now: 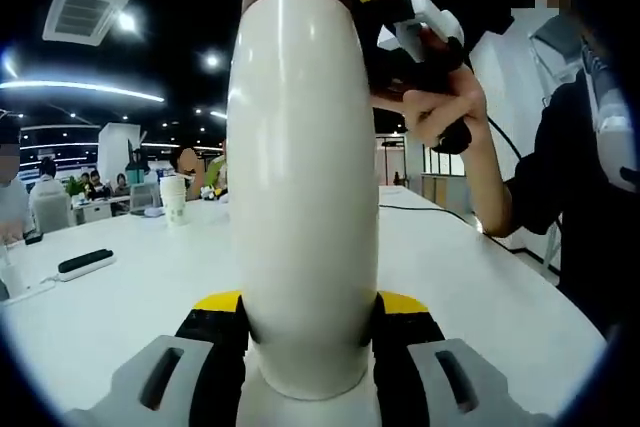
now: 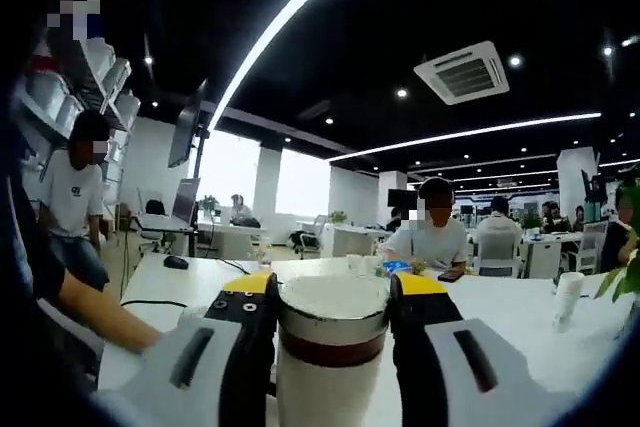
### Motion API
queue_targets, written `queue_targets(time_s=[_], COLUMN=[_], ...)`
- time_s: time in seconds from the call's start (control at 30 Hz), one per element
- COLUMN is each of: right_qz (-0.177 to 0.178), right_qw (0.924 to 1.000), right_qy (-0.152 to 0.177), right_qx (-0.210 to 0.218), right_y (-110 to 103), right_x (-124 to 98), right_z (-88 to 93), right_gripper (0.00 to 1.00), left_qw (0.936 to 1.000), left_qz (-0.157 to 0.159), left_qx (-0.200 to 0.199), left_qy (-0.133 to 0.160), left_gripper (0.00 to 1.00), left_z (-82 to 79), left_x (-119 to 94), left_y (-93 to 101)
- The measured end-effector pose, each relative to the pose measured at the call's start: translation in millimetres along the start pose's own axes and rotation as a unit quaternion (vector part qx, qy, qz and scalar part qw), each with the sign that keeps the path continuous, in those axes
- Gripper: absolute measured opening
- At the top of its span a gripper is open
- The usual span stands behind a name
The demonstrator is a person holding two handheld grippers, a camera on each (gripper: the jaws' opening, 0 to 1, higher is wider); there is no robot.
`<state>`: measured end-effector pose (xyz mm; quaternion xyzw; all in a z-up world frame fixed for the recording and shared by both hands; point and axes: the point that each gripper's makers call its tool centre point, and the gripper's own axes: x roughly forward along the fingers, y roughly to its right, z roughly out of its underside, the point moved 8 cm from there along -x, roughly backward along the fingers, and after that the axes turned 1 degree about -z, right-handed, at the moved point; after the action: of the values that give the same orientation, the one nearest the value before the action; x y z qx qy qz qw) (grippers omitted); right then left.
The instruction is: Grasp the water cup twist off the cup lid place the cup lid on the table
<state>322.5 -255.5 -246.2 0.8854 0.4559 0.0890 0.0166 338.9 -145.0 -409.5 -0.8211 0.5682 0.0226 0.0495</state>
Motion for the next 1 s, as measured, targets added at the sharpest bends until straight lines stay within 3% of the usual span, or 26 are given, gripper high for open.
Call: queue_targets(time_s=[0.17,0.3,0.4,0.5,0.57,0.67,0.77,0.87,0.93,1.0], right_qz=[-0.098,-0.181,-0.216,-0.221,-0.209,-0.168,-0.119,-0.071,-0.029,0.039], right_qw=[0.9951,0.9834,0.9764,0.9752,0.9778,0.9857,0.9927,0.9974,0.9992,0.9987], right_qy=[-0.001,-0.003,-0.004,-0.002,0.003,-0.015,-0.016,0.000,0.023,0.030], right_qx=[0.015,0.006,-0.014,-0.011,-0.007,0.011,0.010,0.007,0.016,0.011], right_y=[11.0,18.4,22.2,22.9,20.3,18.6,11.0,1.3,-5.0,-8.2], right_x=[5.5,10.2,11.4,11.7,11.0,7.7,1.1,-5.0,-9.1,-14.3], right_z=[1.3,2.6,3.5,4.0,5.8,11.5,11.5,4.9,-3.3,-8.9], right_gripper=[0.47,0.47,0.47,0.47,0.47,0.49,0.63,0.65,0.65,0.65], left_qw=[1.0000,1.0000,1.0000,1.0000,1.0000,1.0000,1.0000,1.0000,1.0000,1.0000], left_qz=[0.000,0.000,0.000,0.002,0.002,0.003,0.002,0.002,0.002,0.002], left_qx=[-0.001,-0.003,-0.002,-0.001,-0.001,-0.001,0.000,0.000,0.000,0.000], left_qy=[0.000,0.000,0.000,0.001,0.001,0.001,0.001,0.000,0.000,0.000], left_gripper=[0.50,0.50,0.50,0.50,0.50,0.50,0.50,0.50,0.50,0.50], left_z=[0.1,-0.1,0.0,0.2,0.2,0.3,0.7,0.7,0.6,0.6], left_x=[-0.3,-0.2,-0.3,-0.2,-0.2,-0.3,-0.8,-0.9,-0.6,-0.6], left_y=[-0.2,1.0,1.6,2.5,2.9,3.2,2.7,2.8,3.9,3.8])
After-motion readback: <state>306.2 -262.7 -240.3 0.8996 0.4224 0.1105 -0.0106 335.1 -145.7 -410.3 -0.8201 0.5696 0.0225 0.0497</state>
